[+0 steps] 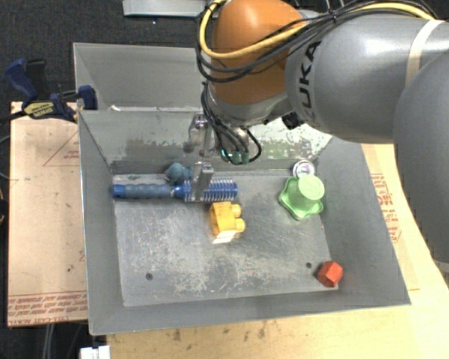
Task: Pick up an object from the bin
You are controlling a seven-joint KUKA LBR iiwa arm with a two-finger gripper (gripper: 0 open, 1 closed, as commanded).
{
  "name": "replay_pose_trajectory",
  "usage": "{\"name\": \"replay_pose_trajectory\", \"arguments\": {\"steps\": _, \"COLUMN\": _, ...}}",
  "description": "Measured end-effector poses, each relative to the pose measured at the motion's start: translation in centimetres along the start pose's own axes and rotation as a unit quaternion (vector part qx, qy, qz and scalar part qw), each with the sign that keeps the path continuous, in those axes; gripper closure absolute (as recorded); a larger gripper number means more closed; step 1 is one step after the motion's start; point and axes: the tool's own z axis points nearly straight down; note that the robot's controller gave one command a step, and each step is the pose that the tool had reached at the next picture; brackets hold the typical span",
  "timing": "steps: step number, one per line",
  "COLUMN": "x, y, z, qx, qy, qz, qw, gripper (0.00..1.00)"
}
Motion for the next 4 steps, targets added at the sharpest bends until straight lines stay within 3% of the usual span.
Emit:
{"name": "replay_pose_trajectory", "arguments": {"steps": 1, "x": 4.0, "y": -0.7, "z": 9.3, "qx": 0.001, "qy": -0.0003, "qz": -0.105, "qw": 0.9945, "gripper": 0.0}}
{"name": "replay_pose_trajectory", "arguments": {"steps": 2, "x": 3.0, "y": -6.1, "z": 14.1, "qx": 0.001, "qy": -0.0039, "qz": -0.313, "qw": 0.9498, "gripper": 0.0}}
{"name": "replay_pose_trajectory", "arguments": {"steps": 3, "x": 0.3, "y": -11.8, "z": 12.1, "qx": 0.003, "qy": -0.0063, "qz": -0.342, "qw": 0.9399, "gripper": 0.0}}
{"name": "replay_pose_trajectory", "arguments": {"steps": 4, "x": -0.8, "y": -5.2, "z": 14.6, "qx": 0.004, "qy": 0.0013, "qz": -0.253, "qw": 0.9675, "gripper": 0.0}}
